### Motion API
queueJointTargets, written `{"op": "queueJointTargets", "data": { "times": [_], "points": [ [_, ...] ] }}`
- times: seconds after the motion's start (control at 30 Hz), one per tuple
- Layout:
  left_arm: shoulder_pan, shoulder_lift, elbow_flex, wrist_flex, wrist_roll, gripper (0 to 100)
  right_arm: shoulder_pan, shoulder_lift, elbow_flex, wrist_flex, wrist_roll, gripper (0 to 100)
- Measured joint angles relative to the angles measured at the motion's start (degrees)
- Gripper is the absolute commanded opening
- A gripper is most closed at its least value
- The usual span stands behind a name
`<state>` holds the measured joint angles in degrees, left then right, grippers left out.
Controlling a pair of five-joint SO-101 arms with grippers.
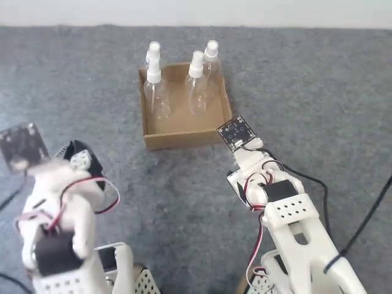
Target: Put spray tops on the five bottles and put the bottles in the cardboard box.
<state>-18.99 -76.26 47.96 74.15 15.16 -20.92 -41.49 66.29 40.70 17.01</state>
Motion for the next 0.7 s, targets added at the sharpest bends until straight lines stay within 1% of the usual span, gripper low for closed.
{"op": "queueJointTargets", "data": {
  "times": [0.07,0.17,0.27,0.37,0.63,0.7],
  "points": [
    [0.1,3.3,0.0,0.0,1.8,1,0.0,0.0,0.0,0.0,0.0,7.6],
    [-1.7,8.7,0.0,0.0,5.4,1,0.0,0.0,0.0,0.0,0.0,7.6],
    [-3.7,13.8,0.0,-2.3,7.9,1,0.0,0.0,0.0,0.0,0.0,7.6],
    [-5.2,18.7,0.0,-4.0,9.0,1,0.0,0.0,0.0,0.0,0.0,7.6],
    [-5.1,34.3,0.0,-4.5,9.4,1,0.0,0.0,0.0,0.0,0.0,7.6],
    [-5.1,37.6,-0.4,-5.8,9.4,1,0.0,0.0,0.0,0.0,0.0,7.6]
  ]
}}
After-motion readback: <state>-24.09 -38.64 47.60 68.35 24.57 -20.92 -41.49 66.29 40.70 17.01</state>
